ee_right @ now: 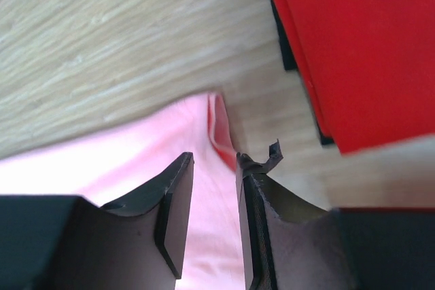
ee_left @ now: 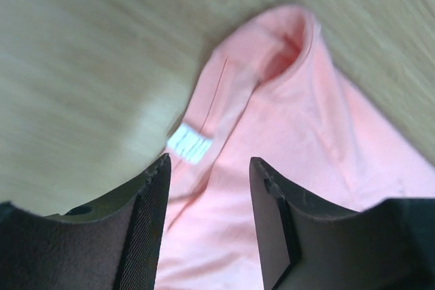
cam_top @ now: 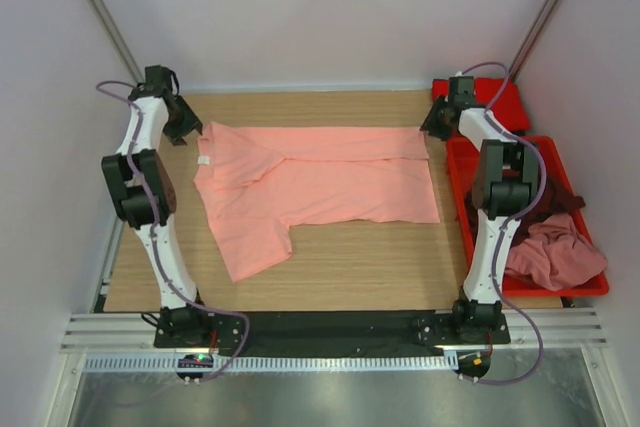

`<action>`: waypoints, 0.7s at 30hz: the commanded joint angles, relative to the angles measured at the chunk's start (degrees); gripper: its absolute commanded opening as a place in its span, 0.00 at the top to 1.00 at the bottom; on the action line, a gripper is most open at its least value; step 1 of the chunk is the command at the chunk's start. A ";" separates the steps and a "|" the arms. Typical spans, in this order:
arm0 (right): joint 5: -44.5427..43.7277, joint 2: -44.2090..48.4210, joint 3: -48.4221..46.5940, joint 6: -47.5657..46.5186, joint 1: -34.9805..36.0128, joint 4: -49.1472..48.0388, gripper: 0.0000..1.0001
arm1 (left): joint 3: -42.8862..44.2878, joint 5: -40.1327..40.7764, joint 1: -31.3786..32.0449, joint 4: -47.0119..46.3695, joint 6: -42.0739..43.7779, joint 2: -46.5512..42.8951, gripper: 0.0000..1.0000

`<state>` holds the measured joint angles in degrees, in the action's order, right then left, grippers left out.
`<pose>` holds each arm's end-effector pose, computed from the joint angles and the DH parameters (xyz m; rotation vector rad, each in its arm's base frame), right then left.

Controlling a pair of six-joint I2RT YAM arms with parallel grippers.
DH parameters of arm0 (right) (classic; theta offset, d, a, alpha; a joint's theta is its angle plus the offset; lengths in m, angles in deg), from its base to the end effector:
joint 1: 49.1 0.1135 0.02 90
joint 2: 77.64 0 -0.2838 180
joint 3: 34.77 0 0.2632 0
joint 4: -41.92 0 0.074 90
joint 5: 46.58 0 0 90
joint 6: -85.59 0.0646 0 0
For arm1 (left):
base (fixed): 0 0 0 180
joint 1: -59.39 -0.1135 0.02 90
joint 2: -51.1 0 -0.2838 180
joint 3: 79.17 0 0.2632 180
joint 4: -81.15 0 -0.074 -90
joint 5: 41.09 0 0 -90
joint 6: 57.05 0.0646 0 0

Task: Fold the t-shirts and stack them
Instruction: Fold the tshirt

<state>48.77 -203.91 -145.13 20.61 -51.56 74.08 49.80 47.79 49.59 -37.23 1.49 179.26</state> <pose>0.5332 -0.0169 0.1673 0.5339 2.3664 0.2929 0.5187 0.0883 0.2194 -0.9241 2.4736 -0.1545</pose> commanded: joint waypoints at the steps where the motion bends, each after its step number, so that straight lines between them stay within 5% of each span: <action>1: -1.83 8.23 -2.14 -2.69 -0.44 9.30 0.62 | -9.32 4.56 0.83 2.45 0.61 -13.79 0.48; 14: -1.99 21.85 13.76 -8.14 8.16 12.40 0.62 | -46.77 -8.62 5.14 -0.45 -2.02 -40.34 0.47; 21: -2.62 30.38 24.76 -6.56 13.09 8.62 0.62 | -55.91 -3.34 5.50 3.93 -4.48 -51.16 0.50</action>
<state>46.73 -179.54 -122.16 13.87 -39.02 84.96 -4.49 44.33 54.99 -34.35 -1.20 132.57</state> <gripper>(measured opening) 0.384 0.520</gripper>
